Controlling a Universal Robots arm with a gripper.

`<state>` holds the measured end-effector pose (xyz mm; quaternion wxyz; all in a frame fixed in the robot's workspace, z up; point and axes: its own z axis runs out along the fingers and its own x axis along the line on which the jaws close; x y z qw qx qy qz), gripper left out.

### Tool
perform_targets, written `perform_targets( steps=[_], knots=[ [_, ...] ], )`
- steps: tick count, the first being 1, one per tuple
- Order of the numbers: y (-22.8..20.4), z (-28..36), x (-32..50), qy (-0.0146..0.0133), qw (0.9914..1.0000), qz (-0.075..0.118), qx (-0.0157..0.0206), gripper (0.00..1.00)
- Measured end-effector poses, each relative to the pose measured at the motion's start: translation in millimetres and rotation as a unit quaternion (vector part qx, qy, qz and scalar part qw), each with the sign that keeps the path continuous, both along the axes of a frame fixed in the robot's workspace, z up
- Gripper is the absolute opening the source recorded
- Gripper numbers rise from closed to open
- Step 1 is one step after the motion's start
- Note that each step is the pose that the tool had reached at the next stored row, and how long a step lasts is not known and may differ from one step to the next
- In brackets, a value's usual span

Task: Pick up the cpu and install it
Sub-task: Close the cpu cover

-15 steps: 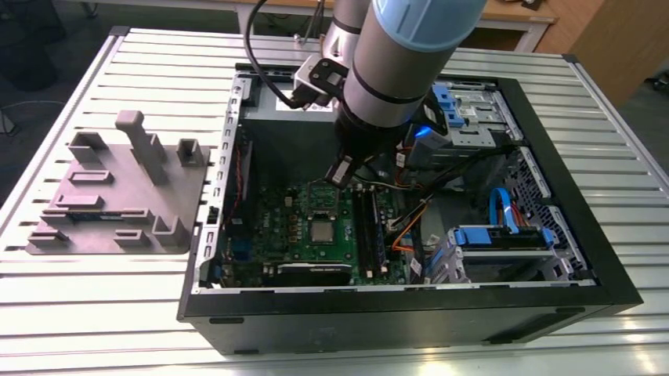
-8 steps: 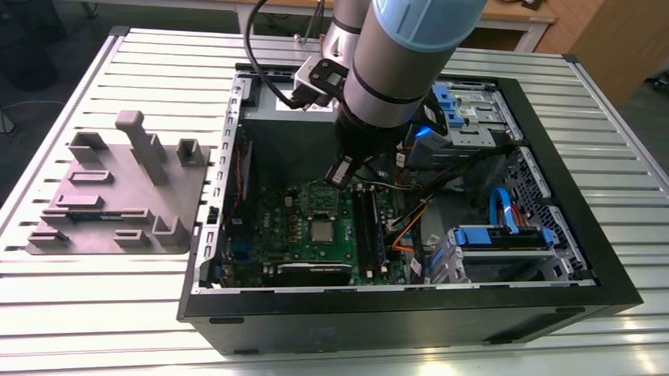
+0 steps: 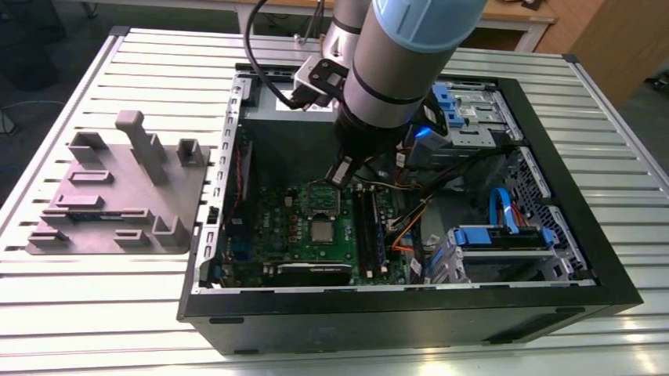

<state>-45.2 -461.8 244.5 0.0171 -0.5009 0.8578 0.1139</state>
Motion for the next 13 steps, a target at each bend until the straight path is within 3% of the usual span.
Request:
perform_targets(
  steps=[5,13],
  knots=[
    [-3.0,0.0,-0.2,0.0000,1.00000,0.001,0.0000,0.10],
    [-11.8,0.1,-0.7,0.0000,1.00000,0.002,-0.0001,0.10]
  ],
)
